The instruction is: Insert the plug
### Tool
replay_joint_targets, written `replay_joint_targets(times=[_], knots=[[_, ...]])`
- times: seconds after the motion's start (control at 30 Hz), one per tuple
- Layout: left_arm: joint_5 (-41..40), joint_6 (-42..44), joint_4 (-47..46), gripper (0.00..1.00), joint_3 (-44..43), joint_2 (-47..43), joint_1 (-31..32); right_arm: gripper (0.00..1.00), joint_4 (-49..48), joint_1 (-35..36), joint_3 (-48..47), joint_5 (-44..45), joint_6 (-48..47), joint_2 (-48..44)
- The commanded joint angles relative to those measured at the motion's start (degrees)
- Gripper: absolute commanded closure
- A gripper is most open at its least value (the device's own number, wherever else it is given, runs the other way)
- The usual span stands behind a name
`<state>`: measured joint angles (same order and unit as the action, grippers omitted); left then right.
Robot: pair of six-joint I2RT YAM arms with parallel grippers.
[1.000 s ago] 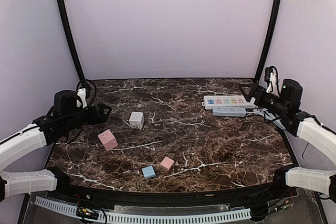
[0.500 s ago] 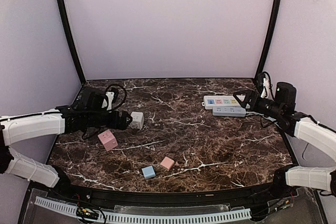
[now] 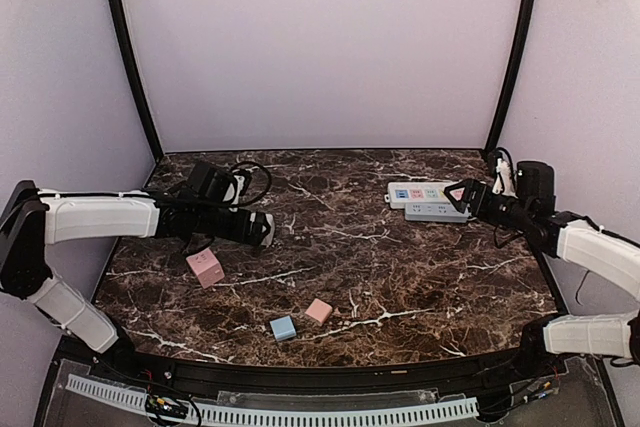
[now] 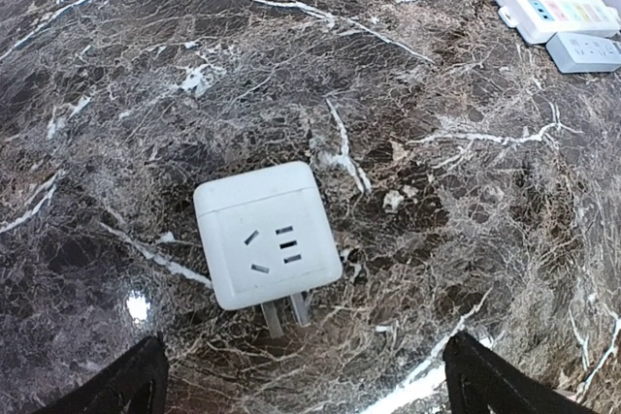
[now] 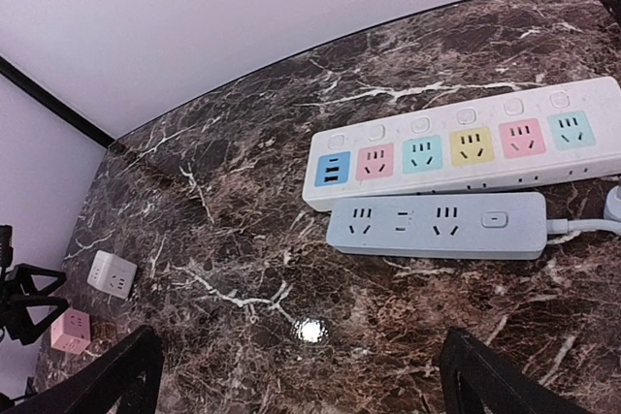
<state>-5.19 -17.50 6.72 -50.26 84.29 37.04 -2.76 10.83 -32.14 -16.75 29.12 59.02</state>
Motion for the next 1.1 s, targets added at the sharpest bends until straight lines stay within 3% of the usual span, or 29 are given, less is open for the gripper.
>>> replay_joint_targets(times=[0.0, 0.37, 0.77, 0.87, 1.07], knots=[[-1.6, 0.8, 2.4, 0.00, -3.4, 3.0, 0.5, 0.01, 2.5, 0.8, -1.5, 6.9, 1.7, 1.0], [-10.0, 0.0, 9.0, 0.04, -12.4, 13.6, 0.5, 0.01, 2.6, 2.2, -2.3, 7.7, 2.3, 4.4], [-9.6, -1.6, 8.1, 0.15, -13.7, 18.8, 0.5, 0.01, 2.6, 4.3, -1.3, 10.8, 2.6, 4.2], [-9.4, -1.4, 7.1, 0.20, -13.8, 19.4, 0.5, 0.01, 4.2, 4.3, -0.8, 15.0, 3.3, 4.1], [-9.6, -0.9, 5.8, 0.47, -13.5, 19.5, 0.5, 0.01, 5.3, 4.3, -1.3, 23.9, 7.0, 5.7]])
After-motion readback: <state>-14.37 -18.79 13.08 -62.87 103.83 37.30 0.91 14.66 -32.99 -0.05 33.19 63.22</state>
